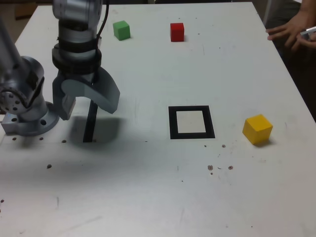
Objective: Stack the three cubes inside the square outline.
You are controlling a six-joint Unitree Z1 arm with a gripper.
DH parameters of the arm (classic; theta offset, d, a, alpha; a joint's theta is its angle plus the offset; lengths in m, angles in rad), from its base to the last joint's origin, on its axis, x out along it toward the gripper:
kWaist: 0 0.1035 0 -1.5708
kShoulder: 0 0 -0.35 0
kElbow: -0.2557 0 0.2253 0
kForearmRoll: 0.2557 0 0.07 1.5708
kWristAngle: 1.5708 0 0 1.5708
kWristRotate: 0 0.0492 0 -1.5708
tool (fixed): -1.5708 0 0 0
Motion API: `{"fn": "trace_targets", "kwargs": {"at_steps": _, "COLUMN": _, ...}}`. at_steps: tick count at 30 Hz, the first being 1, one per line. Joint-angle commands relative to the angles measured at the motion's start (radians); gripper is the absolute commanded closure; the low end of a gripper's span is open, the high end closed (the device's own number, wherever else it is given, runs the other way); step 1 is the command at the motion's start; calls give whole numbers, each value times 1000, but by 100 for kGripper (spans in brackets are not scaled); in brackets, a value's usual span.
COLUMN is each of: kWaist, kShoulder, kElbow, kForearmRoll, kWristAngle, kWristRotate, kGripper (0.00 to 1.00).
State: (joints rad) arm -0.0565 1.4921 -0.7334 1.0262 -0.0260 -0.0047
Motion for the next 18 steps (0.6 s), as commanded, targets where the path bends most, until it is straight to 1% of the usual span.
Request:
{"fn": "trace_targets", "kwargs": {"at_steps": 1, "kWaist": -2, "kShoulder": -7, "kElbow": 2, "kForearmRoll": 0, "kWristAngle": -2, "kWristRotate": 2, "kGripper": 1}}
{"fn": "trace_targets", "kwargs": {"at_steps": 18, "kWaist": -2, "kShoulder": -3, "kElbow": -5, "kForearmRoll": 3, "kWristAngle": 0, "kWristRotate": 2, "kGripper": 1}}
